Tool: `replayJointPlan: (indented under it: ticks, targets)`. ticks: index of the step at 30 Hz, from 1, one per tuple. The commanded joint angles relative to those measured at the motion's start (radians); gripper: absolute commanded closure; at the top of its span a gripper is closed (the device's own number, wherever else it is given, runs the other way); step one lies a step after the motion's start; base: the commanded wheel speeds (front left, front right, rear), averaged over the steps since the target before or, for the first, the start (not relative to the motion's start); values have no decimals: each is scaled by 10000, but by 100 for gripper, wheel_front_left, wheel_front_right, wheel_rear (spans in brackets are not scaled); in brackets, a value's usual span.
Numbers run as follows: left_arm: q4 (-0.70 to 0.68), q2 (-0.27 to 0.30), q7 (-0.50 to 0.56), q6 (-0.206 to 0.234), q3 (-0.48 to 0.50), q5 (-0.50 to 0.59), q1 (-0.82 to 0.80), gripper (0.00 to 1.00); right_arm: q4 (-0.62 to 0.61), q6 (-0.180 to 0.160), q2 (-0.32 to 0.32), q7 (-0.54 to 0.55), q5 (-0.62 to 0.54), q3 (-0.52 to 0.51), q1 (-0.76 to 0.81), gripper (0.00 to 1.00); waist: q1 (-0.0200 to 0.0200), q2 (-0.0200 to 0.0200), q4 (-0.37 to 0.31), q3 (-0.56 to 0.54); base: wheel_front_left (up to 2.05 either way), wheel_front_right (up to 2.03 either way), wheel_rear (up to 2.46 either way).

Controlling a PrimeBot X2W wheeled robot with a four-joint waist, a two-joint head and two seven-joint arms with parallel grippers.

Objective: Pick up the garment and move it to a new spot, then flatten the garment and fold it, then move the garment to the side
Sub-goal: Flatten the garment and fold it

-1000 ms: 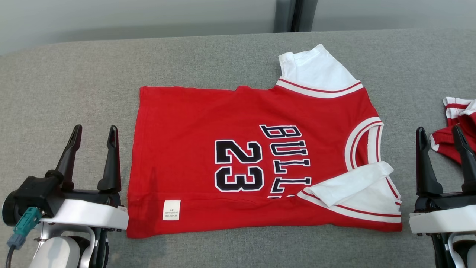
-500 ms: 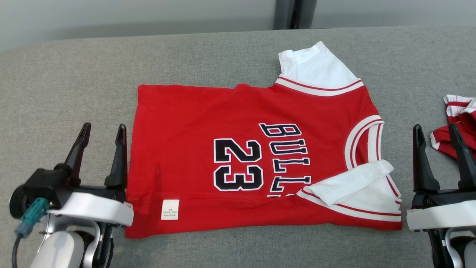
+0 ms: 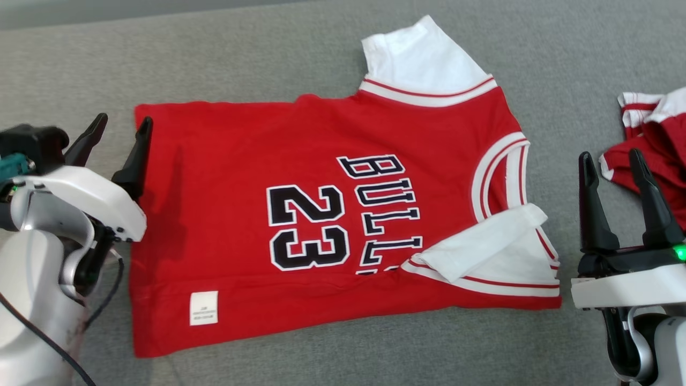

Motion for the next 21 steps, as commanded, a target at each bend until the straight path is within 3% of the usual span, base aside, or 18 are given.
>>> replayJointPlan:
  ticks: [1, 9, 15, 16, 17, 18, 21]
  targets:
    - [375, 104, 223, -159, -21, -155, -348, 0, 126, -1, -34, -120, 94, -8, -147, 0, 0, 0, -411, 450, 0, 0, 0]
    - [2643, 704, 1198, -685, -47, -910, -1945, 0, 720, 1, -33, -560, 380, 241, -551, 0, 0, 0, -907, 1187, 0, 0, 0]
    - [3713, 711, 1570, -799, -357, -1560, -2361, 0, 1037, 1, -34, -680, 412, 278, -825, 0, 0, 0, -986, 1312, 0, 0, 0]
    - [3787, 687, 1586, -804, -430, -1710, -2399, 24, 1084, 1, -33, -662, 402, 254, -881, 0, 0, 0, -982, 1315, 0, 0, 0]
    - [3792, 675, 1596, -807, -559, -1846, -2438, 71, 1141, 1, -33, -646, 396, 217, -952, 0, 0, 0, -974, 1316, 0, 0, 0]
    - [3763, 668, 1590, -810, -692, -1952, -2445, 100, 1170, 1, -35, -669, 362, 146, -1071, 0, 0, 0, -958, 1314, 0, 0, 0]
    - [3630, 796, 1547, -810, -1081, -2188, -2492, 100, 1276, 1, -76, -695, 389, -7, -1711, 0, 0, 0, -862, 1335, 0, 0, 0]
